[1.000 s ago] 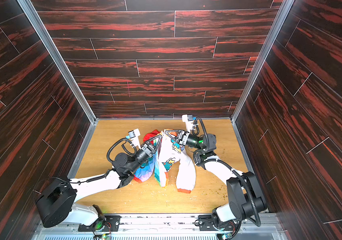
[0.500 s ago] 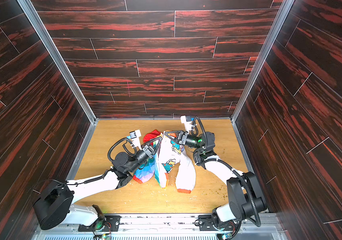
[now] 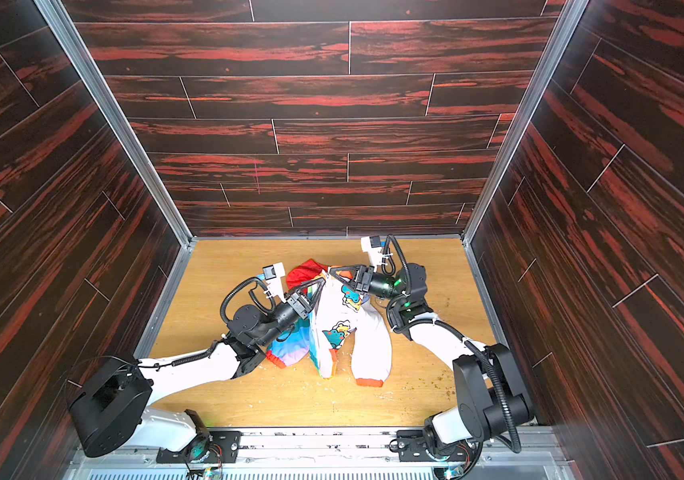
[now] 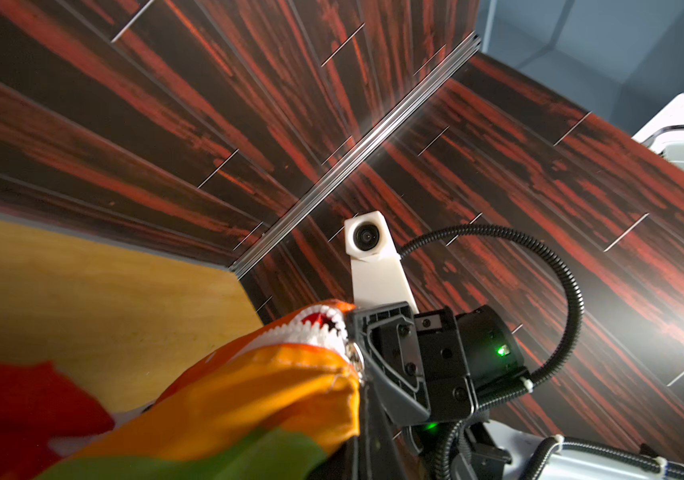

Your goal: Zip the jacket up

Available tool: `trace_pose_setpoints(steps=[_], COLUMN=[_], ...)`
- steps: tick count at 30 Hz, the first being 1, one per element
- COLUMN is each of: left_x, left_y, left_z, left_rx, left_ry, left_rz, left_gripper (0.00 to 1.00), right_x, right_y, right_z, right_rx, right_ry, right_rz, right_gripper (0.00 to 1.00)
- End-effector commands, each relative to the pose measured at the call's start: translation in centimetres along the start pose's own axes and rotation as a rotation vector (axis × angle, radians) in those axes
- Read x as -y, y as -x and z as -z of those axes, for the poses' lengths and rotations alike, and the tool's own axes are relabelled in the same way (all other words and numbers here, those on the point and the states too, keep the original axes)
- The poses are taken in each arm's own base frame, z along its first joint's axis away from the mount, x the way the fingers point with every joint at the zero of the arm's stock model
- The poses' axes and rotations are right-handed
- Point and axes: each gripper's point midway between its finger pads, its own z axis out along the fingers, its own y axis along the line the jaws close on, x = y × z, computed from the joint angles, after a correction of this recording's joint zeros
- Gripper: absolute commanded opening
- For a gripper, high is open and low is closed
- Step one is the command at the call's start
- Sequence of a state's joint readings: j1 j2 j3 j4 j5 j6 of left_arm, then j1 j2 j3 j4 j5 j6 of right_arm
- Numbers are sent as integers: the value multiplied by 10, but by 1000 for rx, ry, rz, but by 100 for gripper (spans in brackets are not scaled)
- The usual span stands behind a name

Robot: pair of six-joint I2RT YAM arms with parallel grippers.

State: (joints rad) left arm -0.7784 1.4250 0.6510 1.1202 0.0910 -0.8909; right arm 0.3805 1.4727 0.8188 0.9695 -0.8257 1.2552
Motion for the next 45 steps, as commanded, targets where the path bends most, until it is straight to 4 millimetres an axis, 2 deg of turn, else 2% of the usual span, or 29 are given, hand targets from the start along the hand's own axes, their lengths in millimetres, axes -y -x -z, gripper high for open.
trace_pose_setpoints(steps=[1, 2, 6, 10, 21, 25, 30, 36, 40, 45], left_x=[3, 0, -12, -25, -28, -27, -20, -19, -16, -13], left_y=[-33, -36, -49, -53, -52, -50, -48, -46, -45, -40], left_z=[6, 5, 7, 16, 21, 22, 20, 19, 18, 19], left_rx=[-120, -134, -178, -181, -210, -210, -218, -223, -237, -222], left_ry=[-10, 1, 35, 78, 94, 92, 70, 83, 83, 80], left_rz=[27, 33, 67, 98, 130, 125, 126, 106, 86, 70], left_gripper=[0, 0, 0, 0, 0, 0, 0, 0, 0, 0], right_x=[13, 21, 55, 73, 83, 89, 97, 91, 76, 52], right_y=[24, 17, -7, -27, -68, -77, -84, -82, -79, -81], right_z=[12, 13, 21, 36, 72, 87, 94, 101, 104, 95], right_rx=[135, 110, 35, -3, -102, -119, -156, -166, -175, -174], right_ry=[-91, -108, -203, -276, -468, -562, -615, -663, -693, -624], right_rz=[32, 23, -25, -32, 11, 47, 55, 126, 211, 214], right_gripper=[0, 0, 20, 29, 30, 32, 34, 31, 24, 28])
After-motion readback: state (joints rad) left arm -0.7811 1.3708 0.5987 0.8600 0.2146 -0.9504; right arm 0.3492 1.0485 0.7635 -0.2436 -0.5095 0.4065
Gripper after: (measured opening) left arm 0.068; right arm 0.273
